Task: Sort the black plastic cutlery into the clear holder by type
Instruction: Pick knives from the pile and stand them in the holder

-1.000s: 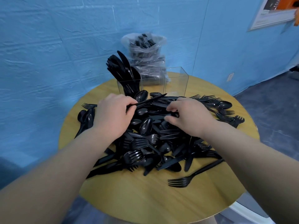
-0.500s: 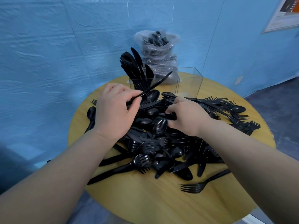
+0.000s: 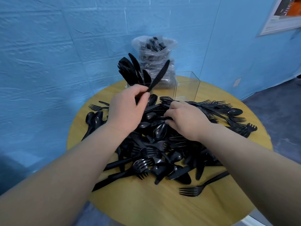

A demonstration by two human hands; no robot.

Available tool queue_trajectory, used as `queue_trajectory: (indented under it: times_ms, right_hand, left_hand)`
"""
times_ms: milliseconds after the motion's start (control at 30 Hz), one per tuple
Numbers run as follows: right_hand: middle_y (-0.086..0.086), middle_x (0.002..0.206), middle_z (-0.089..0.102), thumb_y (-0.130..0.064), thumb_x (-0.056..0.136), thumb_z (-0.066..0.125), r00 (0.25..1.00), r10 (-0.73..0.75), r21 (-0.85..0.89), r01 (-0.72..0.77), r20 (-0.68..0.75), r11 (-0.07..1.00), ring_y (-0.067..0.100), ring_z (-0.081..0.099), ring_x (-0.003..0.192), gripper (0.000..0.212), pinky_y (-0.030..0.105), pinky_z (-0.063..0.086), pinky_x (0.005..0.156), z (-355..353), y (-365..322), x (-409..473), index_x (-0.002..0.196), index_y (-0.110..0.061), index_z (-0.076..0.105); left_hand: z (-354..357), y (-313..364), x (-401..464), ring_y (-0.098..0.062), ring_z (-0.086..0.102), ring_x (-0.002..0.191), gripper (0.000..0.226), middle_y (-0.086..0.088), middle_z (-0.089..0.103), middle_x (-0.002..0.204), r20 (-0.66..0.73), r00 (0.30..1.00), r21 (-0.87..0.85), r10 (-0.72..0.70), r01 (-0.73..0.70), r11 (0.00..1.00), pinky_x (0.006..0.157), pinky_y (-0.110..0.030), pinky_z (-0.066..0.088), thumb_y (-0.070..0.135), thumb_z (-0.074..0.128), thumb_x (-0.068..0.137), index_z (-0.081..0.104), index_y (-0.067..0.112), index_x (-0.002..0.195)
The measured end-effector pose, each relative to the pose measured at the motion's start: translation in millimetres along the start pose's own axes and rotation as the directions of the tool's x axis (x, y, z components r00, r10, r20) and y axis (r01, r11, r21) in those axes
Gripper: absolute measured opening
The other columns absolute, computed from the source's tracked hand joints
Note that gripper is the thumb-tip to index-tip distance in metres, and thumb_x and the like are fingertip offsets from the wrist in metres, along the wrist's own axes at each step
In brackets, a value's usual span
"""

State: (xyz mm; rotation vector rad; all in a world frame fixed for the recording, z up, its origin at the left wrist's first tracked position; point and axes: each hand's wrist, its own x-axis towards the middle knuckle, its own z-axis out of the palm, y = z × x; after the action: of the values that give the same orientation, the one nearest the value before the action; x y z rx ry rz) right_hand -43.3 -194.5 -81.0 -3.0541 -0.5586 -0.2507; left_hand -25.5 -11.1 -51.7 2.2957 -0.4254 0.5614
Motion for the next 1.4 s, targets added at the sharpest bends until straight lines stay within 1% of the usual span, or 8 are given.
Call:
queue_trajectory:
  times_ms: [133,400,533,633,800,1067,1300,1400]
  right_hand:
    - [-0.001,0.114,0.052,-0.037,0.1,0.038,0.999,0.011,-0.026,-0.012,-0.051,1.0,0.022,0.049,0.109,0.033,0.033,0.044,0.088,-1,10,-9,0.12,-0.02,0.059]
    - [0.002,0.118,0.066,-0.033,0.095,0.055,0.981,0.186,0.186,-0.174,-0.049,0.967,0.022,0.059,0.109,0.032,0.029,0.043,0.092,-21,19,-34,0.122,-0.018,0.064]
    - [-0.001,0.121,0.066,-0.027,0.09,0.063,0.937,0.347,0.38,-0.307,-0.039,0.872,0.015,0.057,0.115,0.03,0.021,0.039,0.096,-35,31,-56,0.118,-0.016,0.066]
    - [-0.003,0.112,0.069,-0.024,0.088,0.065,0.892,0.45,0.487,-0.377,-0.038,0.788,0.012,0.06,0.104,0.026,0.017,0.04,0.085,-44,42,-71,0.113,-0.015,0.069]
    - [-0.012,0.086,0.072,-0.029,0.082,0.07,0.808,0.583,0.674,-0.381,-0.091,0.633,0.011,0.066,0.088,0.007,0.028,0.052,0.084,-61,51,-86,0.088,-0.03,0.073]
    - [-0.016,0.084,0.065,-0.025,0.083,0.072,0.896,0.442,0.713,-0.333,0.036,0.617,-0.008,0.057,0.079,0.014,-0.001,0.038,0.061,-78,17,-81,0.097,-0.021,0.072]
    - [-0.009,0.096,0.07,-0.025,0.083,0.072,0.916,0.399,0.778,-0.279,0.04,0.563,0.0,0.062,0.089,0.015,0.007,0.042,0.071,-78,-3,-69,0.097,-0.019,0.072]
    - [-0.006,0.096,0.07,-0.023,0.081,0.074,0.919,0.393,0.804,-0.26,0.036,0.534,0.002,0.062,0.085,0.017,0.013,0.043,0.069,-77,-8,-68,0.098,-0.019,0.072]
  left_hand:
    - [-16,-1,12,-0.006,0.056,0.096,0.021,0.017,0.061,0.098,-0.082,0.997,0.008,0.005,-0.004,1.0,0.085,-0.02,0.038,0.023,0.055,0.095,0.069,0.024,0.11]
    - [-5,-16,-9,-0.013,0.055,0.09,0.025,0.005,0.065,0.104,0.128,0.992,0.197,-0.001,-0.024,0.98,0.079,-0.026,0.04,0.025,0.052,0.096,0.068,0.024,0.115]
    - [-3,-9,-16,-0.015,0.056,0.094,0.028,0.005,0.064,0.106,0.162,0.987,0.193,-0.019,-0.013,0.981,0.082,-0.029,0.044,0.025,0.05,0.097,0.065,0.024,0.121]
    - [-4,0,-17,-0.013,0.054,0.089,0.03,0.006,0.06,0.099,0.175,0.985,0.187,0.005,-0.038,0.982,0.077,-0.025,0.039,0.024,0.048,0.098,0.063,0.025,0.124]
    - [-10,22,-16,-0.004,0.046,0.09,0.031,0.014,0.053,0.1,0.144,0.987,0.164,0.077,-0.101,0.981,0.079,-0.019,0.034,0.024,0.046,0.099,0.061,0.025,0.126]
    - [-28,35,-24,-0.016,0.052,0.107,0.029,0.005,0.064,0.112,0.146,0.967,0.229,0.209,-0.238,0.944,0.084,-0.024,0.036,0.024,0.048,0.098,0.064,0.026,0.123]
    - [-40,27,-41,-0.011,0.054,0.081,0.03,0.012,0.054,0.098,0.211,0.944,0.213,0.254,-0.298,0.931,0.07,-0.029,0.044,0.023,0.049,0.097,0.063,0.028,0.124]
    - [-45,24,-45,-0.004,0.047,0.065,0.028,0.006,0.051,0.107,0.183,0.941,0.181,0.284,-0.317,0.931,0.065,-0.029,0.043,0.021,0.054,0.095,0.065,0.026,0.121]
